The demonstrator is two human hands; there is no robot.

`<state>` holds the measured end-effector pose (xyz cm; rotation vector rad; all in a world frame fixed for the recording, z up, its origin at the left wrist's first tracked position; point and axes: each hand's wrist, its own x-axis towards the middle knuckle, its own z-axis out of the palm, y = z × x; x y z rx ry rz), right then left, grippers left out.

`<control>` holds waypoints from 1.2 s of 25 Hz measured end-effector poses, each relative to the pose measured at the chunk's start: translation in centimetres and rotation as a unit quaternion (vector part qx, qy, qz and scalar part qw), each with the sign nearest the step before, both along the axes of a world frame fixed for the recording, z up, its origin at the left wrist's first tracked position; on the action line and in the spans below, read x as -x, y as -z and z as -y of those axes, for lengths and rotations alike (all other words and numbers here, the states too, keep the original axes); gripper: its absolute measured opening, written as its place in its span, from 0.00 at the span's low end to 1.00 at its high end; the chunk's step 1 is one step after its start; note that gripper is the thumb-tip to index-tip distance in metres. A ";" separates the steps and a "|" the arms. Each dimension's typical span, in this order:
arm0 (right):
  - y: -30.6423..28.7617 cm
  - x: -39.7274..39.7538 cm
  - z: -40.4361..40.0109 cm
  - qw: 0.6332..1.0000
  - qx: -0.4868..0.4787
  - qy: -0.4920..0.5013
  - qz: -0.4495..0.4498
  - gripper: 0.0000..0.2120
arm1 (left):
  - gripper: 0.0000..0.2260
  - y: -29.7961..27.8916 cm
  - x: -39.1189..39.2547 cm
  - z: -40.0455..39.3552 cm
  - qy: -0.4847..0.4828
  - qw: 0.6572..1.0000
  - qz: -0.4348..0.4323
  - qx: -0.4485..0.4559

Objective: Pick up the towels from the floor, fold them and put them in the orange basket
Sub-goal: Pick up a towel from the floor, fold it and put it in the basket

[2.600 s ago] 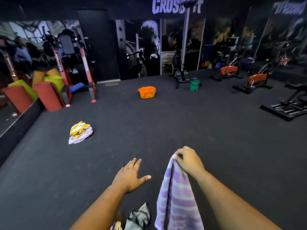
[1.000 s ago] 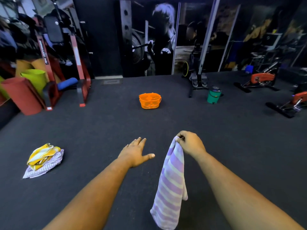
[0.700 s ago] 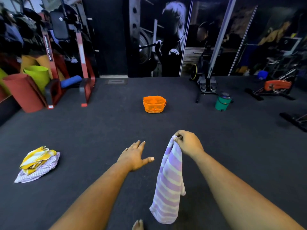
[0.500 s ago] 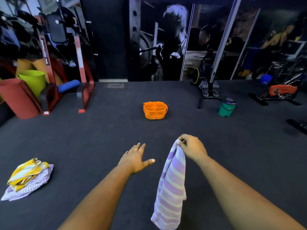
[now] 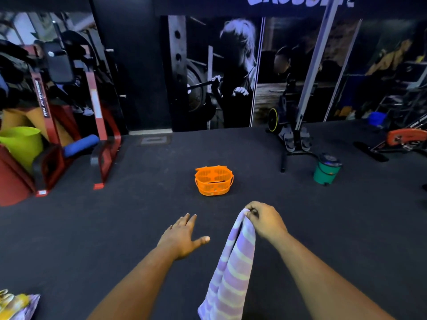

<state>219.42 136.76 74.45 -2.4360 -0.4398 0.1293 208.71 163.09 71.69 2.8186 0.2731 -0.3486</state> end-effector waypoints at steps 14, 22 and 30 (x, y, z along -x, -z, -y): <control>-1.1 -32.6 -9.2 0.981 -0.043 -0.185 -0.035 0.05 | 0.46 0.0 -30.8 -3.8 -0.039 0.998 0.027 0.041; -1.9 -49.0 -17.8 0.971 -0.066 -0.224 -0.042 0.06 | 0.08 -1.9 -50.4 -9.3 0.052 0.936 0.106 0.332; -4.9 -64.3 -20.3 0.981 -0.116 -0.149 0.031 0.05 | 0.24 1.5 -64.3 -15.5 0.092 0.958 -0.045 0.268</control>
